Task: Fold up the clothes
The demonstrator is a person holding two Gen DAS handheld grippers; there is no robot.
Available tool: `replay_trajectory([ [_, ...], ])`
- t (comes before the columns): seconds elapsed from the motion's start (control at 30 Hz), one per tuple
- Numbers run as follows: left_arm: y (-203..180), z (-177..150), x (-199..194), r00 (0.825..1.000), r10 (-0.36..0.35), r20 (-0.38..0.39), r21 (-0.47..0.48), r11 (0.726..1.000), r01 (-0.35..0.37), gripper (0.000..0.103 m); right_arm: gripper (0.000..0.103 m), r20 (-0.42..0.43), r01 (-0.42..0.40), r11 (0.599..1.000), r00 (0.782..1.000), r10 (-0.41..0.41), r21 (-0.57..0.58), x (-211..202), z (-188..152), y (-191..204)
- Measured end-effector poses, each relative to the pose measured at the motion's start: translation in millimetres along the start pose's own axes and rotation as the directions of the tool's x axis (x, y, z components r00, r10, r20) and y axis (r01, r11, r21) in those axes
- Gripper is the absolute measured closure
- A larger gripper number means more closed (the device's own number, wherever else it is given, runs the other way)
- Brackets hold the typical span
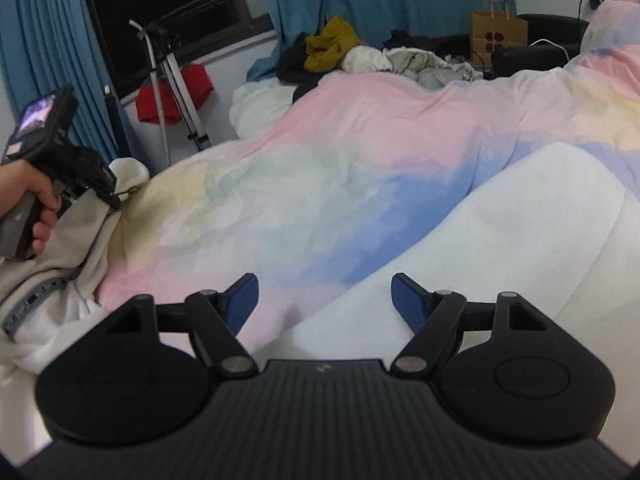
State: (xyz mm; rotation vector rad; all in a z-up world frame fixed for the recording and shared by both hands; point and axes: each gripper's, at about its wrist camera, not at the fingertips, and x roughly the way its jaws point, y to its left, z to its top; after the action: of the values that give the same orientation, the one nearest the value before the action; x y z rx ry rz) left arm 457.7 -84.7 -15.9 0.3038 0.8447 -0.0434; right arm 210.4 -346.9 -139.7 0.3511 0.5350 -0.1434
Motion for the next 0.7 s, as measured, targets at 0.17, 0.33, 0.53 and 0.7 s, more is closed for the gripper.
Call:
replay_trajectory([
  [0.17, -25.7, -2.2, -85.3, 0.985, -0.113, 0.132, 0.135, 0.986, 0.095, 0.093, 0.028, 0.043, 0.003, 0.999, 0.999, -0.004, 0.042, -15.1, 9.5, -8.1],
  [0.33, -50.7, -14.4, -202.4, 0.894, -0.353, 0.278, 0.335, 0.907, 0.254, 0.093, 0.028, 0.102, 0.01, 0.992, 0.994, -0.023, 0.124, -42.8, 22.7, -23.6],
  [0.53, -84.0, -11.6, -268.1, 0.693, -0.653, 0.306, 0.504, 0.728, 0.464, 0.092, 0.028, 0.201, -0.046, 0.961, 0.98, -0.01, 0.271, -85.4, 34.6, -52.7],
  [0.7, -134.1, 0.0, -210.3, 0.723, -0.654, 0.222, 0.501, 0.713, 0.49, 0.091, 0.026, 0.222, -0.04, 0.934, 0.974, -0.043, 0.356, -88.7, 37.9, -76.7],
])
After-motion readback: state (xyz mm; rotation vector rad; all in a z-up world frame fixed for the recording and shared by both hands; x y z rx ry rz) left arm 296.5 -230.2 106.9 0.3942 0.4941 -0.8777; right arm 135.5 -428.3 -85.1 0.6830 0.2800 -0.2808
